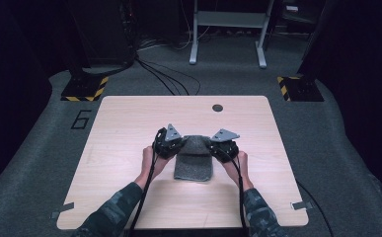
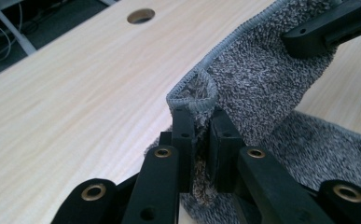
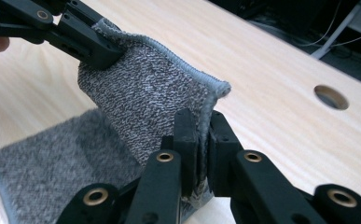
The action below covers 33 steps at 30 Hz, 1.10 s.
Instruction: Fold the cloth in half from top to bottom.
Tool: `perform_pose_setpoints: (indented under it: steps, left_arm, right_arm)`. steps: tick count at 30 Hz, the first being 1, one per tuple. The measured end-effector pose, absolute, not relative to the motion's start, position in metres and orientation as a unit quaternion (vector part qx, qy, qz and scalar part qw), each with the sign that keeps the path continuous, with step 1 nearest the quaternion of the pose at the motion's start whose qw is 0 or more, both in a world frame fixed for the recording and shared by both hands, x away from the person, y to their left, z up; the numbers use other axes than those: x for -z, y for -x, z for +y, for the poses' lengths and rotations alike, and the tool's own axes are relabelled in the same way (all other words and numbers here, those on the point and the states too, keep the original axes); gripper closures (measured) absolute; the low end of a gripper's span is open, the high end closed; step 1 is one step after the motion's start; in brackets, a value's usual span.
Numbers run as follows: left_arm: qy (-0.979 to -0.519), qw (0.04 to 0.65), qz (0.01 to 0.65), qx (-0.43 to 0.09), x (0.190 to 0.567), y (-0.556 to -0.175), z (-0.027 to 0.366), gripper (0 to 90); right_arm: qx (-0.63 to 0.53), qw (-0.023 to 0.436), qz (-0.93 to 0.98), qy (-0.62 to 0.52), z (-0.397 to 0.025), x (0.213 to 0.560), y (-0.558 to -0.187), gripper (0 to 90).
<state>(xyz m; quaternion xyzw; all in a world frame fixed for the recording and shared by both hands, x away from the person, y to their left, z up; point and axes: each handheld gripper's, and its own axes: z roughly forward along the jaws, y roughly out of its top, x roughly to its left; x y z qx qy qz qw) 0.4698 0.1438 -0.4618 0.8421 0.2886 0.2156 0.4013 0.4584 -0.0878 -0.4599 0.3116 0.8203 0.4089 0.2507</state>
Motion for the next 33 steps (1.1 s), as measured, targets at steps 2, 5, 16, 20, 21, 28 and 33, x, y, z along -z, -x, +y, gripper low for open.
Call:
perform_pose_setpoints:
  steps: [2,5,16,20,21,28,33]
  left_arm:
    - [-0.842,0.400,0.292,-0.213,0.467,-0.468,0.143,82.4]
    - [-0.845,0.396,0.291,-0.208,0.471,-0.468,0.145,82.3]
    - [-0.853,0.391,0.287,-0.191,0.480,-0.458,0.150,79.3]
    - [-0.861,0.387,0.287,-0.167,0.487,-0.451,0.152,75.9]
    - [-0.861,0.387,0.287,-0.161,0.488,-0.449,0.153,70.0]
    - [-0.864,0.393,0.289,-0.127,0.480,-0.433,0.161,48.6]
    - [-0.850,0.414,0.295,-0.136,0.461,-0.427,0.172,39.7]
  right_arm:
    - [-0.407,0.246,0.823,-0.310,-0.089,0.464,-0.457,84.3]
    - [-0.404,0.237,0.826,-0.314,-0.089,0.471,-0.454,84.0]
    - [-0.386,0.217,0.844,-0.303,-0.087,0.489,-0.446,82.2]
    - [-0.385,0.207,0.844,-0.309,-0.088,0.492,-0.440,79.9]
    - [-0.386,0.204,0.845,-0.310,-0.090,0.493,-0.436,76.7]
    - [-0.397,0.183,0.838,-0.325,-0.106,0.484,-0.420,62.6]
    - [-0.421,0.171,0.824,-0.338,-0.122,0.468,-0.411,51.5]
